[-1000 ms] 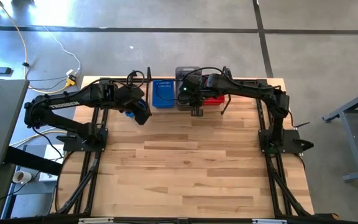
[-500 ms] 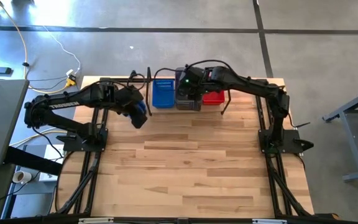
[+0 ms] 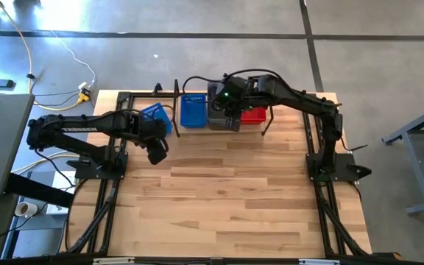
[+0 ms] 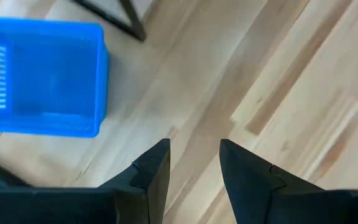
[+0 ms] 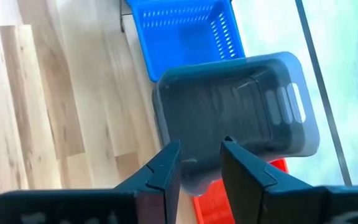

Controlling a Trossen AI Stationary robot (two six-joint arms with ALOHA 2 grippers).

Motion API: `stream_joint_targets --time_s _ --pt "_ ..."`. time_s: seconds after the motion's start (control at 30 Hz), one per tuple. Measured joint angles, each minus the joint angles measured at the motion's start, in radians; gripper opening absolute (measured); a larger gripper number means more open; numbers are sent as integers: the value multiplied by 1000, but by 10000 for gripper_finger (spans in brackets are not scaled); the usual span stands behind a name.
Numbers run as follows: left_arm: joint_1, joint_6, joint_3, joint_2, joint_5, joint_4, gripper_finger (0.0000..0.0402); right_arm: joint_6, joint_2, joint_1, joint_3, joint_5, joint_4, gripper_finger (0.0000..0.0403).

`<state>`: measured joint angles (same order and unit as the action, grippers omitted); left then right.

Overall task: Stack baskets on shelf by color
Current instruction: Stack the blue bin on the blue bins on the shelf

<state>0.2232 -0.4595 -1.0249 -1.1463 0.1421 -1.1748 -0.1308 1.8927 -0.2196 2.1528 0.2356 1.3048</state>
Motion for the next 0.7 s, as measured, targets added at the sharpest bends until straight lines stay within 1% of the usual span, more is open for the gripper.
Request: stream_joint_targets --time_s 0.13,0.3,0.43,0.53,0.7 --pt "29 8 69 19 21 8 129 0 0 11 2 0 1 99" --pt "91 72 141 14 70 22 129 11 0 11 2 0 1 99" --pt "143 83 204 -2 86 85 129 37 0 10 2 0 1 99" --pt "176 95 246 -10 123 151 129 46 0 11 2 0 1 99" --pt "221 97 272 -24 141 174 129 64 0 11 2 0 1 99"
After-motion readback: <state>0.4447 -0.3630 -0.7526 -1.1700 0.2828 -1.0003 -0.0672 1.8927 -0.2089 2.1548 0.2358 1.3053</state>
